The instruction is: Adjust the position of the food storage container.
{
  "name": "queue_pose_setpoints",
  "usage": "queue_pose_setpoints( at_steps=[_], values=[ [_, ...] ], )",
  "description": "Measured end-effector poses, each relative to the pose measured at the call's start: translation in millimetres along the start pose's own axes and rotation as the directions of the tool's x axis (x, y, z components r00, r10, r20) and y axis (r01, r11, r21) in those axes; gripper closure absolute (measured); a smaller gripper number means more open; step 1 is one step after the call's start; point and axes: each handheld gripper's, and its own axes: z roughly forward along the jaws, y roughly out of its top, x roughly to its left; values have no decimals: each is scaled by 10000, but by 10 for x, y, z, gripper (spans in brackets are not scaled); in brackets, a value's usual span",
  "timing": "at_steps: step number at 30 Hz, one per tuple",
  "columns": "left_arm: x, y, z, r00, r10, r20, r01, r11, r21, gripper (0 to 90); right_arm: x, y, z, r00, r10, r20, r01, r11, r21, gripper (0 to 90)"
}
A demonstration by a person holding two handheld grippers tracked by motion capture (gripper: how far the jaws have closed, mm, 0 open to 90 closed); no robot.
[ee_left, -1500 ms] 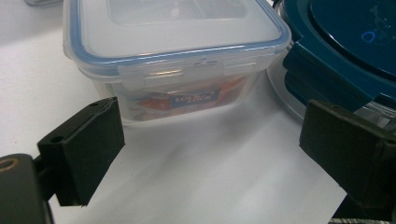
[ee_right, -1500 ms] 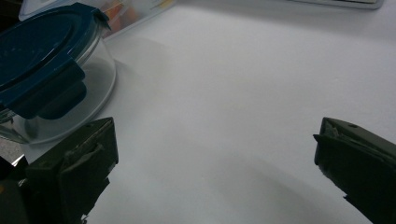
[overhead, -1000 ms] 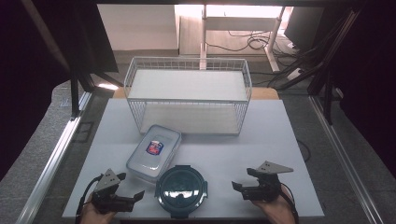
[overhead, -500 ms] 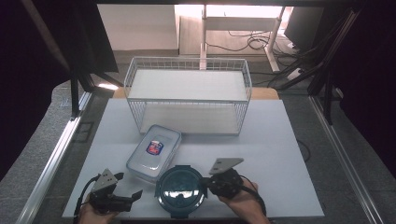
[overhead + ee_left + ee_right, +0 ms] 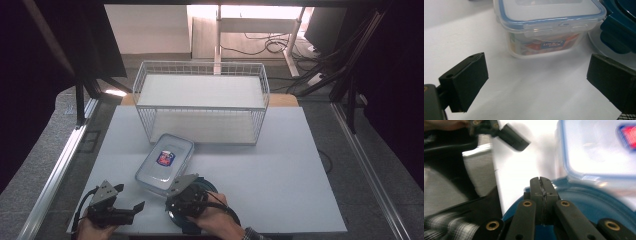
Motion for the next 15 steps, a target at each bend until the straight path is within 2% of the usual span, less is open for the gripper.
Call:
queue_pose_setpoints(
  at_steps=[1, 2, 3, 7, 11, 15],
  values=[
    [-3, 1, 5, 10000, 18, -16, -18, 10000, 13, 32, -10, 65, 40, 9993, 130, -346, -130, 9999, -11, 886],
    [-9, 2, 11, 10000, 57, -29, -57, 10000, 41, 32, 0, 86, 61, 9995, 116, -288, -116, 9999, -17, 886],
    [-11, 2, 14, 10000, 88, -23, -88, 9999, 70, 32, 29, 123, 111, 9998, -145, -148, 148, 9998, 147, 886],
    [-17, 1, 21, 9999, 115, -22, -115, 9999, 100, 32, 111, 198, 287, 9987, -507, -9, 506, 9949, 876, 890],
    [-11, -2, 18, 10000, 82, 8, -82, 9999, 97, 33, 131, 239, 322, 9979, -636, 137, 614, 9901, 1265, 894],
    [-15, -2, 19, 9999, 107, 57, -107, 9999, 97, 33, 136, 234, 300, 9978, -658, 84, 638, 9870, 1473, 897]
  ],
)
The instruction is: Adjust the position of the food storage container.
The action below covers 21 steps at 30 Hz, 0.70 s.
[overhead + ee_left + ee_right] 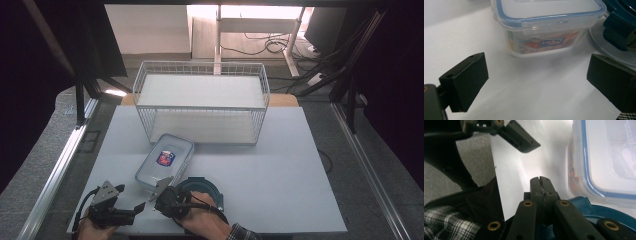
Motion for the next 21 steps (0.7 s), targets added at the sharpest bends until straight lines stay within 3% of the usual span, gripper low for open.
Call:
queue_pose_setpoints(
  at_steps=[6, 9, 12, 15, 19, 21],
  values=[
    [-5, 1, 3, 10000, 31, 25, -31, 10000, 14, 33, -14, -103, -95, 10000, 67, -27, -67, 9998, 165, 898],
    [-10, 3, 3, 10000, 57, 19, -57, 10000, 9, 33, -39, -167, -139, 9994, 310, -129, -310, 9995, 64, 898],
    [-13, 7, 7, 10000, 70, 33, -70, 10000, 10, 33, -43, -218, -169, 9997, 221, -143, -224, 9996, -181, 895],
    [-11, 7, 18, 9999, 84, 80, -84, 9999, 69, 34, 8, -273, -206, 9960, 440, -772, -463, 9985, -293, 894],
    [-14, 6, 28, 9999, 70, 138, -71, 9999, 94, 34, 66, -352, -188, 9959, 260, -864, -263, 9997, -18, 894],
    [-24, 9, 21, 9999, 127, 106, -128, 9999, 88, 34, 62, -382, -183, 9929, 495, -1086, -510, 9986, -110, 896]
  ],
)
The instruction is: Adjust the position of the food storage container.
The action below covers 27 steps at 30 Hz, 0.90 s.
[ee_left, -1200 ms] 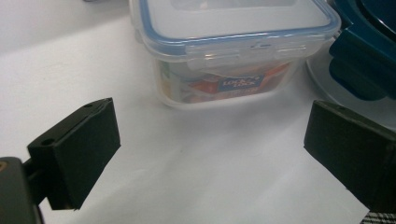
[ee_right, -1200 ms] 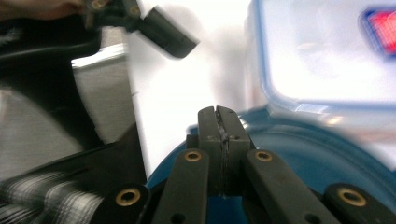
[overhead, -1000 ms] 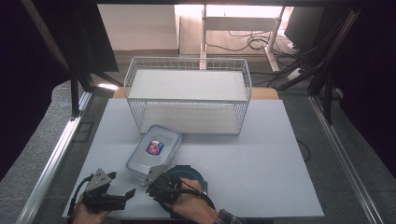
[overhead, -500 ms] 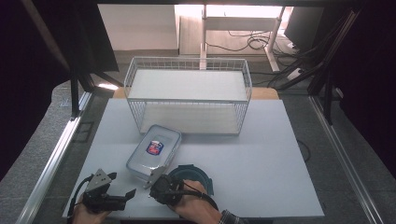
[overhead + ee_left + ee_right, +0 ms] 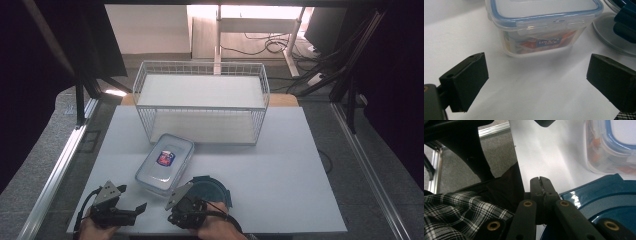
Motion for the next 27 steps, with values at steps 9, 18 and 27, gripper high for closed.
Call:
queue_pose_setpoints(
  at_steps=[9, 18, 27],
  values=[
    [0, -2, 2, 10000, 28, 37, -28, 10000, -2, 34, -82, -83, -98, 9985, 270, 481, -277, 9995, 147, 897],
    [-5, -2, 15, 10000, 4, 57, -4, 10000, 37, 33, -362, -275, -285, 9855, 1041, 1342, -1054, 9944, 25, 898],
    [-5, -2, 24, 10000, 12, 87, -12, 10000, 58, 33, -865, -624, -608, 9384, 2150, 2706, -2137, 9763, -348, 897]
  ],
)
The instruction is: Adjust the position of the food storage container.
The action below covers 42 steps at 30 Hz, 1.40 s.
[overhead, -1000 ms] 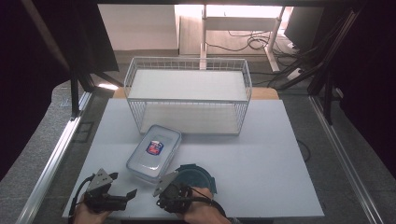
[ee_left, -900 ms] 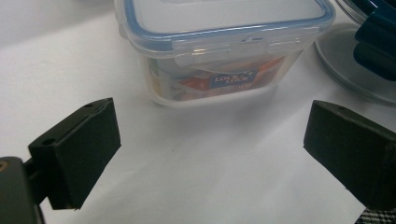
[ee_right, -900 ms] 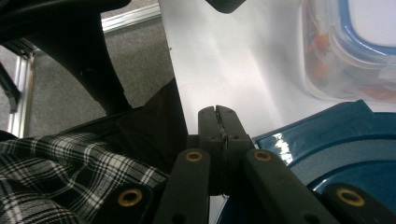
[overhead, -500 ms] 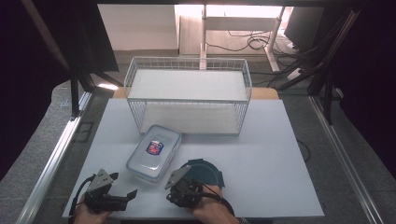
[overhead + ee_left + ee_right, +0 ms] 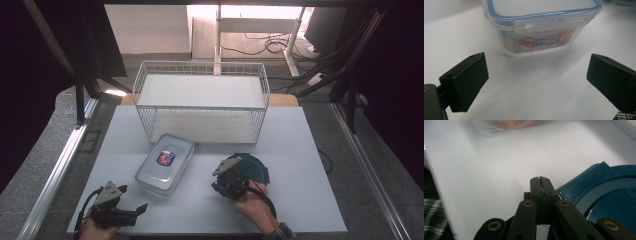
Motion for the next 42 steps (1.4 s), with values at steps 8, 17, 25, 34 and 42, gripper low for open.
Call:
queue_pose_setpoints(
  at_steps=[8, 17, 25, 34, 42],
  values=[
    [-1, 7, 18, 10000, 4, 86, -4, 10000, 48, 34, -247, 117, -90, 9945, 1007, -273, -1026, 9913, -823, 894],
    [1, 4, 17, 9999, 7, 121, -8, 10000, 69, 34, -351, 243, 164, 9930, 918, 743, -950, 9947, 401, 896],
    [-1, 2, 17, 9999, 10, 134, -11, 10000, 81, 33, -527, -18, -52, 9853, 1061, 1336, -1153, 9913, 631, 897],
    [-4, 3, 47, 9999, -42, 153, 40, 9998, 185, 33, -895, -445, -386, 9625, 1955, 1882, -2066, 9776, 408, 897],
    [-2, 14, 63, 9994, -337, 8, 337, 9992, 195, 48, -1232, -751, -630, 9207, 2959, 2543, -3086, 9511, 105, 897]
  ],
)
